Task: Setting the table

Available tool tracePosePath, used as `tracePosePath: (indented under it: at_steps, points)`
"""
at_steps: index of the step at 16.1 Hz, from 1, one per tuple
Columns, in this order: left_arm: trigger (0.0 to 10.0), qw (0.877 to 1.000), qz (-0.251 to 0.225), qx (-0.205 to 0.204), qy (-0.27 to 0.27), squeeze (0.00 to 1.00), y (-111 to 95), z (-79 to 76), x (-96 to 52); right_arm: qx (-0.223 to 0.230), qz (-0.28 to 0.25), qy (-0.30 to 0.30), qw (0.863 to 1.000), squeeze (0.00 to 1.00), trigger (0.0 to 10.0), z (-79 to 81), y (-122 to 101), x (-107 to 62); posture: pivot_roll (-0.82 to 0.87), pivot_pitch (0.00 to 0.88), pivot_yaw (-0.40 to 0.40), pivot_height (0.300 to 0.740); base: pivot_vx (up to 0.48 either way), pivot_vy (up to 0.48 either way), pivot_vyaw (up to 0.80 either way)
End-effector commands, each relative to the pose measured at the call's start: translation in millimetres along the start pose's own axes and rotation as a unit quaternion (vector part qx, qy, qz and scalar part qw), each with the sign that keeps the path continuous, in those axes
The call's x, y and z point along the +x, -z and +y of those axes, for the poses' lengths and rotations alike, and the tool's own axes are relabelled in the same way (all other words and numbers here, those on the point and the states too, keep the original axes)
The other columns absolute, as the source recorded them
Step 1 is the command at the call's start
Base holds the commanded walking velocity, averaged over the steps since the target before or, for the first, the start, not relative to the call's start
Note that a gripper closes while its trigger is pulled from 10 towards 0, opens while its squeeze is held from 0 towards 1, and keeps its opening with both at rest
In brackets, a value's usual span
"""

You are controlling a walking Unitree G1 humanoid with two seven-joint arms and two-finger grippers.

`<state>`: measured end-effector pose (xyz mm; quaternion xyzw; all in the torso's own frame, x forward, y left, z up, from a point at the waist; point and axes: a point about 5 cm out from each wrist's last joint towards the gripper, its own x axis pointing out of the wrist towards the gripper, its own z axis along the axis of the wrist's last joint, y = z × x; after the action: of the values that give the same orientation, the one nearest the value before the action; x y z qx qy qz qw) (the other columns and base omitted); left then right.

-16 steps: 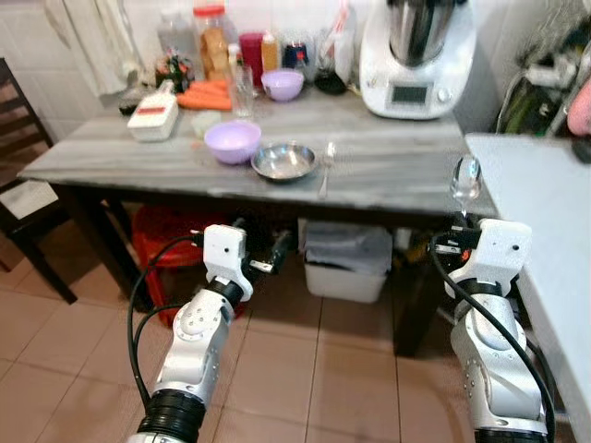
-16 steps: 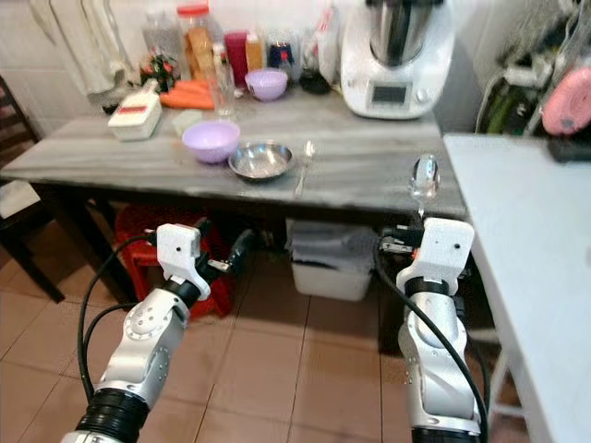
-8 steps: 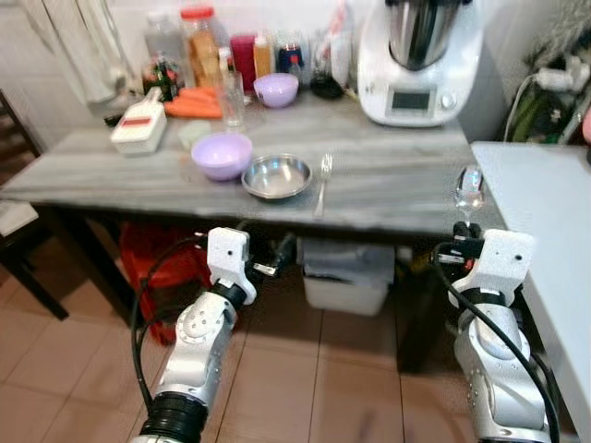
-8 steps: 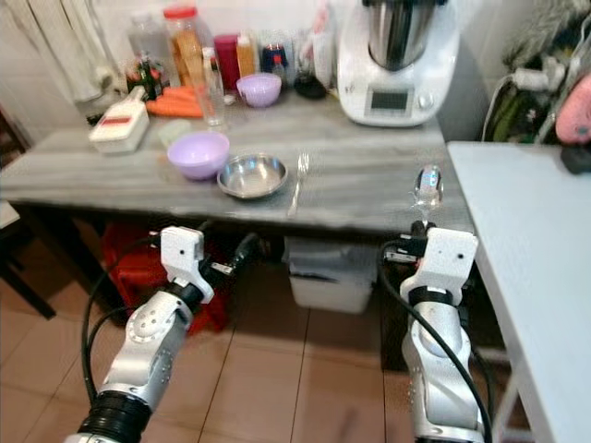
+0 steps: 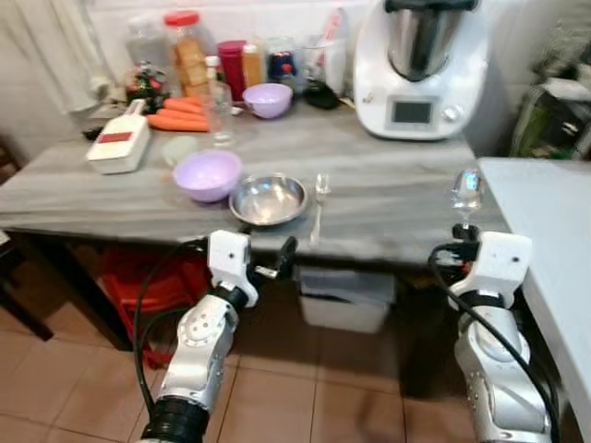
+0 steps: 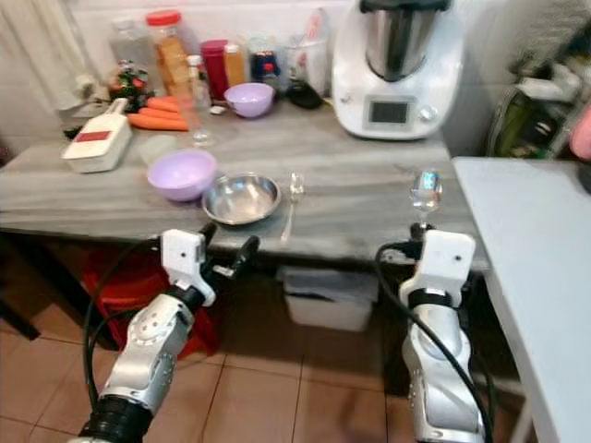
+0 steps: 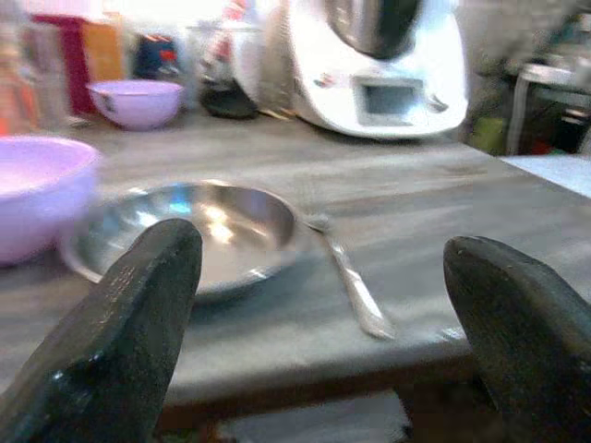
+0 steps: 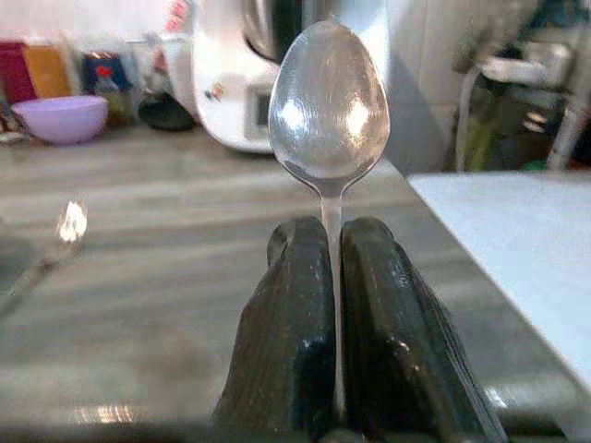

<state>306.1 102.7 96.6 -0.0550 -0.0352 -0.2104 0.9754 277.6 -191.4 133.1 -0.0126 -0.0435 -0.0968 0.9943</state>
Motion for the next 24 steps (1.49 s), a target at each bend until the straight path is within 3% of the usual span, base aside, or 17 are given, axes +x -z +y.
tracePosePath:
  at_steps: [1, 14, 20, 24]
  points:
    - [10.0, 1.0, -0.002, 0.011, -0.016, 0.0, -3.9, 12.8, -3.6, 0.011, -0.022, -0.02, 1.0, 0.0, 10.0, 12.9, -10.2, 1.9, -0.09, 0.0, 0.035, 0.74, 0.405, 0.0, 0.41]
    - [10.0, 1.0, 0.011, 0.019, -0.014, 0.0, -0.5, 16.6, -12.5, 0.017, -0.01, -0.013, 1.0, 0.0, 10.0, 13.9, -4.8, 0.6, -0.08, 0.0, 0.036, 0.74, 0.289, 0.0, 0.0]
    - [10.0, 0.997, 0.028, 0.055, 0.038, 0.0, -1.6, 28.3, -47.0, 0.023, 0.051, -0.004, 0.998, 0.0, 10.0, 15.3, 16.0, -4.2, -0.06, 0.0, 0.032, 0.74, 0.0, 0.0, 0.0]
    - [10.0, 0.992, 0.049, 0.045, 0.104, 0.0, 2.0, 24.4, -64.7, 0.028, 0.097, -0.005, 0.995, 0.0, 10.0, 17.2, 29.2, -7.3, -0.06, 0.0, 0.032, 0.74, 0.0, 0.0, 0.0]
